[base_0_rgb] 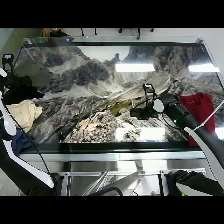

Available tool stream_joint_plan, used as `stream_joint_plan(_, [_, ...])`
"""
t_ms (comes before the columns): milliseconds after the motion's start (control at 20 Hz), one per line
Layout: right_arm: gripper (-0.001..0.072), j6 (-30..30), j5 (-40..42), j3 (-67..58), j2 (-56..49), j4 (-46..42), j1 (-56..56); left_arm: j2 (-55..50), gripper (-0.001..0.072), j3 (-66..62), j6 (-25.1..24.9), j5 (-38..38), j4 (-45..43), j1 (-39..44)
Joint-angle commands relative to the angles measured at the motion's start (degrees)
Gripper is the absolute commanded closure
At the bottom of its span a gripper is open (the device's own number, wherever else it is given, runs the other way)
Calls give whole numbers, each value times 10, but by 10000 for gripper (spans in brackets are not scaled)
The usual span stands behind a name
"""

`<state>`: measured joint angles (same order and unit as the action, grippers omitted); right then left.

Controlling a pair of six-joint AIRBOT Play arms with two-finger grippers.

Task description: Fold the shirts.

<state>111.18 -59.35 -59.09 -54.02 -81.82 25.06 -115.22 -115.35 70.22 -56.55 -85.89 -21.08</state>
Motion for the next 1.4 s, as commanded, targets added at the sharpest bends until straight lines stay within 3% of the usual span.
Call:
stream_joint_plan(0, [700, 0, 0, 0, -1, 0, 0, 0, 20, -17, -15, 99, 16, 19])
stream_joint_plan(200, [699, 0, 0, 0, 0, 0, 0, -38, 21, -16, -45, 188, 79, 40])
stream_joint_plan(300, [700, 0, 0, 0, -1, 0, 0, -76, 21, -16, -76, 183, 73, 51])
stream_joint_plan(450, [700, 0, 0, 0, -3, 0, 0, -123, 25, -16, -75, 156, 16, 62])
stream_joint_plan(500, [699, 0, 0, 0, -3, 0, 0, -131, 197, -16, -62, 153, -16, 65])
stream_joint_plan(550, [700, 0, 0, 0, -3, 0, 0, -133, 484, -16, -56, 149, -45, 66])
stream_joint_plan(600, [700, 0, 0, 0, -3, 0, 0, -127, 697, -16, -56, 145, -61, 66])
stream_joint_plan(950, [700, 0, 0, 0, -3, 0, 0, 57, 692, -16, -6, 178, -28, 82])
stream_joint_plan(1150, [700, 0, 0, 0, -3, 0, 0, 212, 693, -16, -26, 137, 189, 82])
stream_joint_plan(1250, [700, 0, 0, 0, -3, 0, 0, 263, 692, -16, -86, 54, 358, 83])
stream_joint_plan(1350, [700, 0, 0, 0, -3, 0, 0, 285, 692, -16, -106, -36, 462, 104])
